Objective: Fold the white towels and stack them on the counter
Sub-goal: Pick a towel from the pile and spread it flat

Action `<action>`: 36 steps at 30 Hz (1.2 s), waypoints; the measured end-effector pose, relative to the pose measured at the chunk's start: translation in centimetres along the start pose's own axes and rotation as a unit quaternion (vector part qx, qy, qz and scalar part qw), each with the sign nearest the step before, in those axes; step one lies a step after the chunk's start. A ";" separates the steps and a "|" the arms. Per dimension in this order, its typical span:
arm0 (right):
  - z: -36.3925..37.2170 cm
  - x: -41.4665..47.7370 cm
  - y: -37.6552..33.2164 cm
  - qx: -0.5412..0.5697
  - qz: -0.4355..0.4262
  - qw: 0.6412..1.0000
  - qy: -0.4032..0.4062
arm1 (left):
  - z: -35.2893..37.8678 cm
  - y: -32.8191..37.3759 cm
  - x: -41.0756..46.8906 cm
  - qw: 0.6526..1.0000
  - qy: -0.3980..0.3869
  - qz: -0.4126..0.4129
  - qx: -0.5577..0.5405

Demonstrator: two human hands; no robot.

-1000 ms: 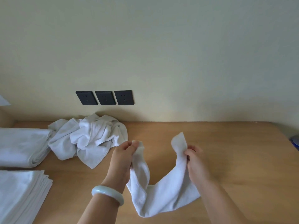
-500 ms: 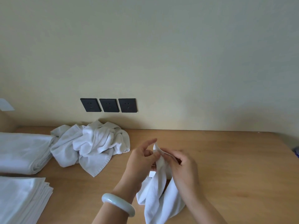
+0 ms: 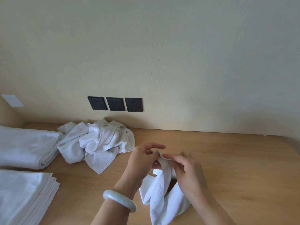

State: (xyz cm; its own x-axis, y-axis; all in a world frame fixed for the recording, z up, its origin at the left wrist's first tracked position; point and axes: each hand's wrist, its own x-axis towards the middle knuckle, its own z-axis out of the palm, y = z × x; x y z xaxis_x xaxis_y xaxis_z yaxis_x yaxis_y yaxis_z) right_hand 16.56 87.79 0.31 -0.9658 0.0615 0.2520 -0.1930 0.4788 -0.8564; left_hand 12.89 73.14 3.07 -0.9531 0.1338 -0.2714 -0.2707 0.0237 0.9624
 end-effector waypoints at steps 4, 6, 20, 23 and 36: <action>-0.1 -0.1 -0.2 -0.016 -0.011 1.000 0.002 | -0.1 0.2 -0.1 1.000 -0.016 -0.006 0.012; -0.3 0.1 -0.2 -0.046 -0.012 0.999 0.025 | -0.1 0.6 0.0 1.000 -0.003 -0.001 0.008; -10.4 5.8 2.2 -0.397 0.344 0.845 -0.098 | -1.8 10.6 2.0 0.979 0.131 0.154 0.022; -12.7 5.9 4.3 -0.297 0.382 0.874 -0.050 | -3.2 11.1 2.1 0.982 0.126 0.135 0.029; -17.5 10.5 -0.7 0.011 0.302 0.953 0.024 | -7.3 14.5 4.4 0.990 0.074 -0.030 0.114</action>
State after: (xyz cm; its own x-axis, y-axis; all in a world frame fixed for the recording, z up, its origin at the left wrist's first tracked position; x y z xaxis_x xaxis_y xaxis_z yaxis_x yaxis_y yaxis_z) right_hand 9.57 103.46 11.42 -0.8926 0.3601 -0.2711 0.3924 0.3249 -0.8605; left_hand 3.80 66.89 15.74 -0.9505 -0.0218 -0.3101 -0.3053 0.2531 0.9180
